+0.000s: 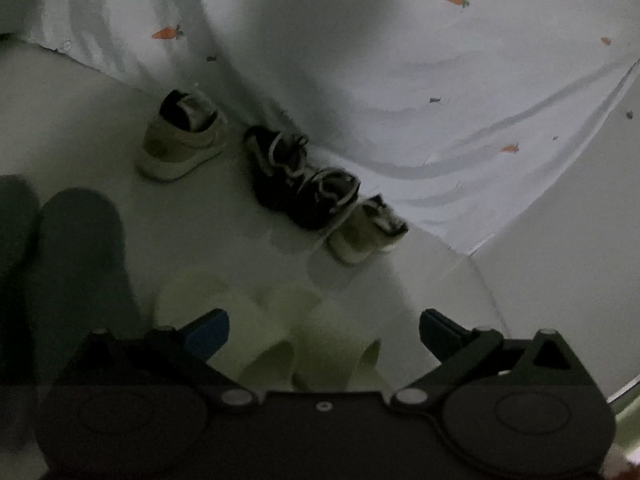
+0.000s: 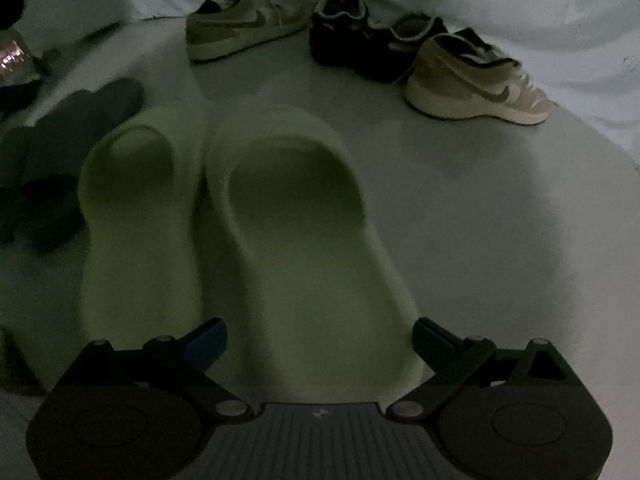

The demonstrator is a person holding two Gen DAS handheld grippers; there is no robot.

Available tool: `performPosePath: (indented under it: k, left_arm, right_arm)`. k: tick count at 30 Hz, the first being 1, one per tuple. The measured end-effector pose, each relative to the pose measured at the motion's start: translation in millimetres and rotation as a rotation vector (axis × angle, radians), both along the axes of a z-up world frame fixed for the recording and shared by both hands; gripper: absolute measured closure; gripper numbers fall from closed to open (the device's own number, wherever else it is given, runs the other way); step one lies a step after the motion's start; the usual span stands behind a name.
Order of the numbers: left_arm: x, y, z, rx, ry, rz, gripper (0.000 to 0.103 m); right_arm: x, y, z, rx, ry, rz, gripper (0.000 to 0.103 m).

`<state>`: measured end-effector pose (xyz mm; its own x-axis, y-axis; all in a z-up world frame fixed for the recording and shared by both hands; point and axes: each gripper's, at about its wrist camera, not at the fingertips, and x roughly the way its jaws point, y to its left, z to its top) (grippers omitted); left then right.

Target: Organize scattered shoes

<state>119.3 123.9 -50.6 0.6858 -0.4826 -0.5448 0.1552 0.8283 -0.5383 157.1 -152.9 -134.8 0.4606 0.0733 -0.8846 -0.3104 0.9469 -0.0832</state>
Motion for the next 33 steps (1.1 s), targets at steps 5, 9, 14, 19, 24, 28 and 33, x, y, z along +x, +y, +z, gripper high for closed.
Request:
performPosePath:
  k: [5,9,14,19,24,28,33]
  left_arm:
    - [3.2,6.5,7.3,-0.001,-0.031,0.041,0.0]
    - [8.8,7.7,12.3,0.02,-0.046,0.038,0.0]
    - [16.5,3.7,17.3,0.034,-0.069,0.033,0.0]
    - [31.6,-5.6,16.9,0.095,-0.074,0.025,0.0]
    - [39.1,-11.3,16.7,0.098,-0.087,-0.009,0.0]
    - [42.1,-18.9,16.8,0.111,-0.095,-0.05,0.0]
    - [34.8,-24.3,16.8,0.129,-0.099,-0.076,0.0]
  right_arm:
    - [4.7,-15.0,4.1,-0.109,-0.04,-0.047,0.004]
    - [23.7,-43.6,8.6,-0.19,-0.082,-0.151,0.004]
    - [68.0,-81.4,11.5,-0.221,-0.166,-0.309,0.004]
    - [97.1,-105.1,34.1,-0.111,-0.244,-0.545,0.006]
    - [55.0,-48.0,63.3,0.122,-0.339,-0.379,0.005]
    - [33.7,21.8,39.0,-0.015,-0.325,-0.084,0.005]
    - [16.9,59.6,0.7,-0.387,-0.385,0.102,0.004]
